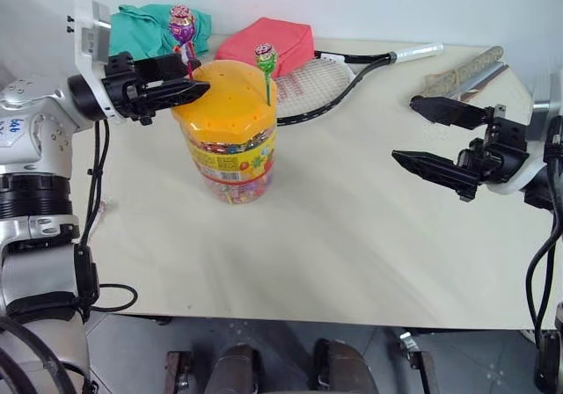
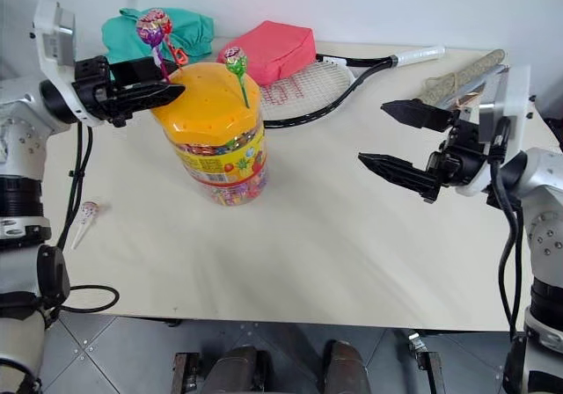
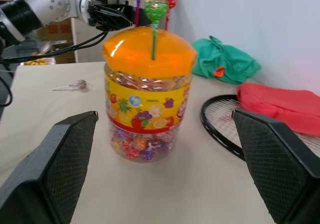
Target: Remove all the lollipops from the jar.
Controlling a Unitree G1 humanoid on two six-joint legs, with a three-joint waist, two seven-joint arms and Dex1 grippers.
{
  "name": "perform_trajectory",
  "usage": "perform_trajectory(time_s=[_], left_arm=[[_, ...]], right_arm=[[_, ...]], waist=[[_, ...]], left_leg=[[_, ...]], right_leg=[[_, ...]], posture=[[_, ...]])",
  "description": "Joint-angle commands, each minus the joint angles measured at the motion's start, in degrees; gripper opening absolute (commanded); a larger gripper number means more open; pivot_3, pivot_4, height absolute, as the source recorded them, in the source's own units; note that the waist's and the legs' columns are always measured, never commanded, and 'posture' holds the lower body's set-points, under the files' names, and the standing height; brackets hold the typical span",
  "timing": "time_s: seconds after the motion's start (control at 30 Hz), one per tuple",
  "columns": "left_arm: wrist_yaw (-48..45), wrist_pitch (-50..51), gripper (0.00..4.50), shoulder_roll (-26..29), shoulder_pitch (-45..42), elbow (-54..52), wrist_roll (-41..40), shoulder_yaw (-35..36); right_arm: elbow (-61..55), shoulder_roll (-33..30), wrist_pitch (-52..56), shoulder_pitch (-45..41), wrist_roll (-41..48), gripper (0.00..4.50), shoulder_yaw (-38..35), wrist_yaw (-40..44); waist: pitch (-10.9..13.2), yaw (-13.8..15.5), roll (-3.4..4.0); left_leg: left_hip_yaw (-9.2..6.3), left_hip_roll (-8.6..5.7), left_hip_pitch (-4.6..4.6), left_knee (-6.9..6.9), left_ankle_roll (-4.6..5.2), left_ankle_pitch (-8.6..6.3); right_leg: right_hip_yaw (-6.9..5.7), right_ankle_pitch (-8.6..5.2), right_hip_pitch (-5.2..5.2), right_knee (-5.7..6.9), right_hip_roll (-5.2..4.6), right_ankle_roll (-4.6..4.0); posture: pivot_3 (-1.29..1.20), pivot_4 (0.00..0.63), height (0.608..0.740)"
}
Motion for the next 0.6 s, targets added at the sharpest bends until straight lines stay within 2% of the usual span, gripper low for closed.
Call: perform_trajectory(time_s=[0.03, 0.13, 0.2, 0.3, 0.4, 0.6], left_arm=[[-0.8, -1.92, 1.32, 0.41, -3.47, 0.83, 1.06, 0.27], [-0.52, -1.5, 0.33, 0.38, -5.14, 1.35, 2.21, -0.21], [1.3, 0.26, 0.15, 0.48, -7.9, 0.55, 1.89, 0.39], [3.7, 1.94, 0.15, 0.43, -10.3, -0.05, 1.49, 1.32], [10.05, 5.8, 0.15, 1.65, -12.83, -0.5, 2.48, 2.46], [17.79, 14.51, 0.15, 8.34, -10.18, -4.89, 5.39, 2.73]], right_arm=[[-2.84, -1.2, -0.37, 0.5, 1.65, 4.5, -2.54, -0.91], [-3.29, -1.23, -0.55, 0.94, 1.82, 4.5, -2.82, -1.48], [-3.58, -1.44, -0.62, 1.12, 1.86, 4.5, -3.08, -1.54], [-3.39, -1.74, -0.7, 0.95, 1.88, 4.5, -3.11, -1.45], [-2.38, -2.04, -1.05, -0.08, 1.54, 4.5, -2.42, -0.91], [-0.47, -2.19, -1.5, -1.47, 1.13, 4.5, -0.85, 0.37]], waist=[[0.0, -0.09, 0.0], [0.0, -0.09, 0.0], [0.0, -0.06, -0.01], [0.05, 0.29, -0.08], [0.04, 0.37, -0.08], [0.05, -0.61, -0.08]], left_leg=[[0.0, 0.0, -0.02, 0.0, 0.0, 0.0], [-0.06, -0.01, -0.06, 0.03, 0.0, 0.0], [-0.08, -0.01, -0.06, 0.04, 0.0, 0.0], [-0.18, -0.02, -0.19, 0.16, 0.01, -0.01], [-0.2, -0.02, -0.19, 0.18, 0.03, -0.02], [-0.24, -0.01, -0.18, 0.15, 0.03, -0.01]], right_leg=[[0.0, 0.0, -0.01, 0.0, 0.0, 0.0], [-0.02, 0.0, -0.01, 0.0, 0.0, 0.0], [-0.02, 0.0, -0.01, 0.0, 0.0, 0.0], [-0.07, 0.0, -0.01, 0.0, 0.0, 0.0], [-0.06, 0.0, -0.01, 0.0, -0.01, 0.0], [-0.07, 0.0, -0.01, 0.01, 0.0, 0.0]], posture=[[0.0, 0.15, 0.74], [0.0, 0.15, 0.74], [0.0, 0.15, 0.74], [0.0, 0.15, 0.74], [0.0, 0.15, 0.74], [0.0, 0.15, 0.74]])
